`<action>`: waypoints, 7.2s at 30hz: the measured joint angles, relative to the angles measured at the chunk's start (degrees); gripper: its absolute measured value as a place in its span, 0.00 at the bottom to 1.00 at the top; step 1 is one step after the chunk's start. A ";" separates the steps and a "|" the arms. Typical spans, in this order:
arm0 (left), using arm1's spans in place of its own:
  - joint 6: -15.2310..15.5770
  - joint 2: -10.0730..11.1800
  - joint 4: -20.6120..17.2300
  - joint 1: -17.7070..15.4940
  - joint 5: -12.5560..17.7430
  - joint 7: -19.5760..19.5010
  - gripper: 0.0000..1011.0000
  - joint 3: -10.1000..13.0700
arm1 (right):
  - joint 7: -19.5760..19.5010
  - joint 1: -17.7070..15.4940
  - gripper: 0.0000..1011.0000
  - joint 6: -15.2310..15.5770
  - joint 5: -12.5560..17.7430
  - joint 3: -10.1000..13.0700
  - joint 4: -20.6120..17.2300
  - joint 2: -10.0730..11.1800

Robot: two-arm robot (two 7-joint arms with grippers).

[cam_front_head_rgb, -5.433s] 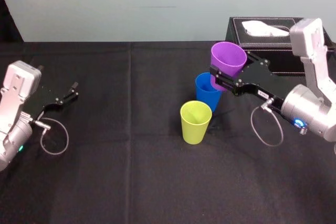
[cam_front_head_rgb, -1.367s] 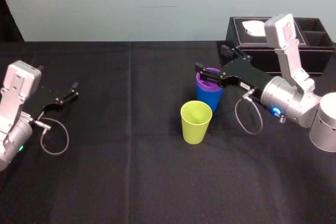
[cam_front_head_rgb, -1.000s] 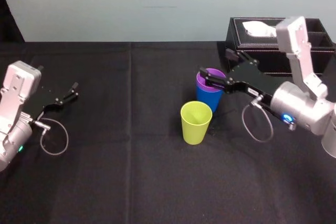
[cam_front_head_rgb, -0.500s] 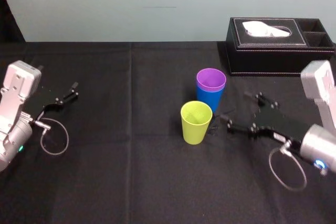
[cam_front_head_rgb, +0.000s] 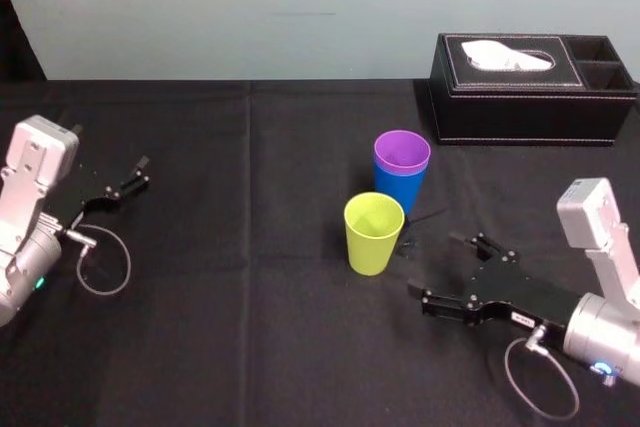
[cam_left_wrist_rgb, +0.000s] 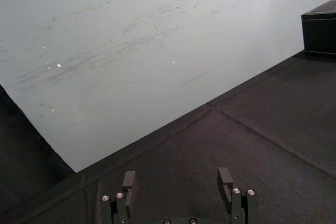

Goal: Stack the three plastic cups sequentially using one hand.

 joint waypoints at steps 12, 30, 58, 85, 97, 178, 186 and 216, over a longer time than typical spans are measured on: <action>0.00 0.00 0.00 0.00 0.00 0.00 1.00 0.00 | -1.49 0.60 0.99 -0.27 -1.47 -1.92 1.56 -2.32; 0.00 0.00 0.00 0.00 0.00 0.00 1.00 0.00 | -2.23 2.73 0.99 -2.78 -4.71 -3.15 4.75 -5.62; 0.00 0.00 0.00 0.00 0.00 0.00 1.00 0.00 | -3.79 5.83 0.99 -3.87 -8.48 -3.92 9.47 -10.88; 0.00 0.00 0.00 0.00 0.00 0.00 1.00 0.00 | -3.43 10.46 0.99 -2.63 -9.10 -5.40 13.78 -14.52; 0.00 0.00 0.00 0.00 0.00 0.00 1.00 0.00 | -3.97 12.53 0.99 -1.67 -9.82 -5.96 15.79 -15.95; 0.00 0.00 0.00 0.00 0.00 0.00 1.00 0.00 | -5.27 24.68 0.71 7.86 -5.33 -3.98 13.99 -14.18; 0.00 0.00 0.00 0.00 0.00 0.00 1.00 0.00 | -5.54 24.71 0.71 7.74 -5.38 -4.11 14.93 -14.13; 0.00 0.00 0.00 0.00 0.00 0.00 1.00 0.00 | -5.56 24.74 0.71 6.40 -7.01 -4.89 17.87 -14.81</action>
